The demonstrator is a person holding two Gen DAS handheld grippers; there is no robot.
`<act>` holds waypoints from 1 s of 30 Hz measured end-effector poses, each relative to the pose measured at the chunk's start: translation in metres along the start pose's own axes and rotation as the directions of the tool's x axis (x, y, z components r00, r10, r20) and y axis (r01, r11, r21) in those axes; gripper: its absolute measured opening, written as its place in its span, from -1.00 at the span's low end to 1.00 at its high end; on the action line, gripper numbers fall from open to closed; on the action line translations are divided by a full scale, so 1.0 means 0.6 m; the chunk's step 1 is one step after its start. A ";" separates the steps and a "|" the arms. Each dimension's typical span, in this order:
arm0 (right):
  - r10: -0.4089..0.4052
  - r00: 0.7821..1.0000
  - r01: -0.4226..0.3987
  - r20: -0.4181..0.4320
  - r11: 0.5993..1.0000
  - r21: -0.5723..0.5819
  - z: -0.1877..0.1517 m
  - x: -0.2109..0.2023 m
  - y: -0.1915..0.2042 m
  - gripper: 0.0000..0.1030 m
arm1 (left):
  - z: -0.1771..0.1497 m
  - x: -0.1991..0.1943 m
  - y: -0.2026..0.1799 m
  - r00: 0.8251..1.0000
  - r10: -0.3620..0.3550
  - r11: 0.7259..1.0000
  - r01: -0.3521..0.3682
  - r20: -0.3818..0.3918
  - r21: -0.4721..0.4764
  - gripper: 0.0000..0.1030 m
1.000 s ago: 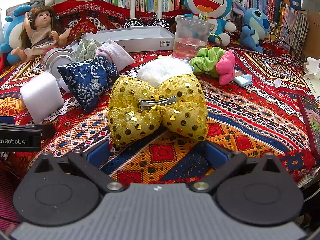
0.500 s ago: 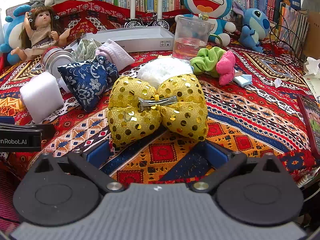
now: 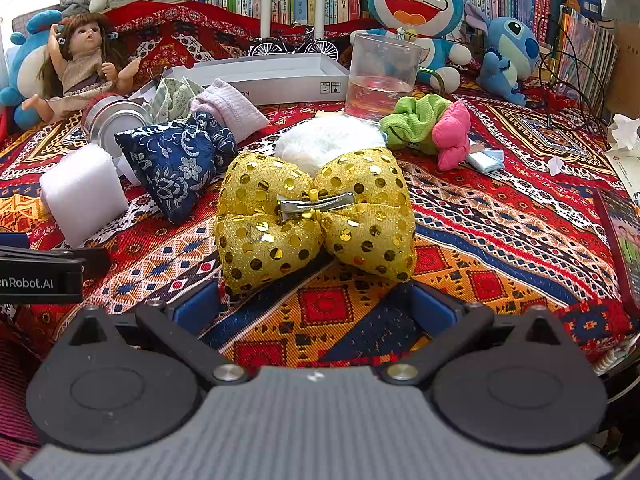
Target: Organize soft objects
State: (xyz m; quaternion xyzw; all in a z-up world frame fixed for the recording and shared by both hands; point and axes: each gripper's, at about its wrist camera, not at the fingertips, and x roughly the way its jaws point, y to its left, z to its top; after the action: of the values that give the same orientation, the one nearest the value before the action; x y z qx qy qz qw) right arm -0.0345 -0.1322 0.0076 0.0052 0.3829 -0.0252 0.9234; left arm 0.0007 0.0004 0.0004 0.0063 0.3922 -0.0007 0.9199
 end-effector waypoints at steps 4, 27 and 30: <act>0.001 1.000 -0.001 0.003 1.000 0.000 0.000 -0.002 0.000 1.00 | 0.000 0.000 0.000 1.000 0.000 1.000 0.000 0.000 0.000 1.00; 0.061 0.994 -0.061 0.091 0.998 -0.005 0.003 -0.029 0.006 1.00 | 0.004 0.000 0.003 1.000 -0.016 1.000 0.016 0.004 0.002 0.77; 0.072 0.990 -0.070 0.123 0.997 -0.014 0.010 -0.035 0.008 0.92 | 0.006 -0.016 0.009 0.998 -0.049 0.999 0.049 0.036 0.002 0.56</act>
State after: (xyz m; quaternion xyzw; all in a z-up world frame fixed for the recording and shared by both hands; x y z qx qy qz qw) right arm -0.0447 -0.1266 0.0265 0.0129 0.3249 0.0092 0.9456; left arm -0.0037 0.0055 0.0099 -0.0027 0.3757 -0.0238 0.9264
